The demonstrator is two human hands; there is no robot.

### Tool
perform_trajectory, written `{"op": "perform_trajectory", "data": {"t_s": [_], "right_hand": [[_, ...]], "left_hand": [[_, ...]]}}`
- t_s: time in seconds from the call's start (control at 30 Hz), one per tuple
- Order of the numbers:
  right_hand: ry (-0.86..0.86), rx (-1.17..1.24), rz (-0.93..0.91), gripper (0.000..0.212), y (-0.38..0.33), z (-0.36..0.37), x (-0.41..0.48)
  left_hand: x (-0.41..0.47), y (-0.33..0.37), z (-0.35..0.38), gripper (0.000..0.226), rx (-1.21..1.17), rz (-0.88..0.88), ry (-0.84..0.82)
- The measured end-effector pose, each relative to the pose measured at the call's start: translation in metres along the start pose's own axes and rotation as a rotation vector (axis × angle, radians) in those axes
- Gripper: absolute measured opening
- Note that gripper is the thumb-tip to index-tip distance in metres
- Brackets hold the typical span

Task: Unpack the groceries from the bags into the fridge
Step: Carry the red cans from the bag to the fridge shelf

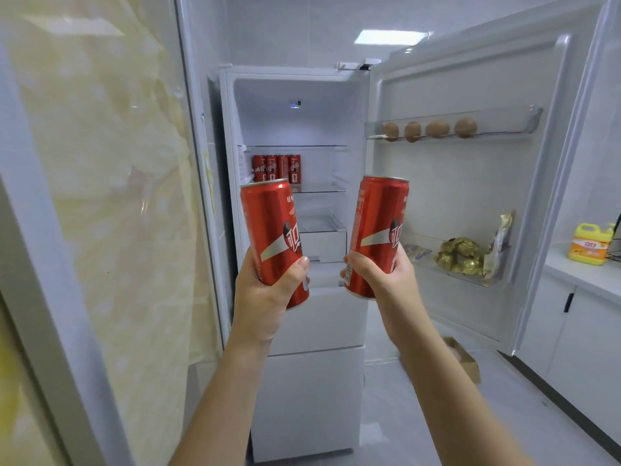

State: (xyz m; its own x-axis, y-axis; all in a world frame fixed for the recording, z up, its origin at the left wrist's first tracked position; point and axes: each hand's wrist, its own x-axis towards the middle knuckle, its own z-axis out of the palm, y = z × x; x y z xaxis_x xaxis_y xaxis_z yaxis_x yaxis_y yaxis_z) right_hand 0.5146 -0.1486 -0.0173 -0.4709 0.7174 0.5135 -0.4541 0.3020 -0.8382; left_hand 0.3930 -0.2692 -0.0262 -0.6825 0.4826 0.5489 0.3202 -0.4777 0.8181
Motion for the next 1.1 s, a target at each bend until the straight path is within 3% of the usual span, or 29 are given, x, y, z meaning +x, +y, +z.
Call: {"op": "perform_trajectory", "data": {"t_s": [0.2,0.47,0.6,0.73,1.1], "right_hand": [[-0.040,-0.035,-0.042,0.041,0.008,0.012,0.047],[-0.064,0.002,-0.077,0.037,0.047,0.007,0.115],[-0.077,0.019,-0.092,0.037,0.068,-0.002,0.159],[-0.113,0.023,-0.088,0.046,0.089,-0.011,0.200],[-0.133,0.032,-0.053,0.043,0.143,-0.025,0.279]], "left_hand": [[0.043,-0.003,0.003,0.056,0.039,0.040,0.017],[0.102,-0.040,0.022,0.054,0.056,0.077,0.049],[0.140,-0.064,0.038,0.040,0.068,0.104,0.070],[0.172,-0.089,0.054,0.041,0.088,0.103,0.102],[0.237,-0.145,0.080,0.045,0.135,0.079,0.138]]}}
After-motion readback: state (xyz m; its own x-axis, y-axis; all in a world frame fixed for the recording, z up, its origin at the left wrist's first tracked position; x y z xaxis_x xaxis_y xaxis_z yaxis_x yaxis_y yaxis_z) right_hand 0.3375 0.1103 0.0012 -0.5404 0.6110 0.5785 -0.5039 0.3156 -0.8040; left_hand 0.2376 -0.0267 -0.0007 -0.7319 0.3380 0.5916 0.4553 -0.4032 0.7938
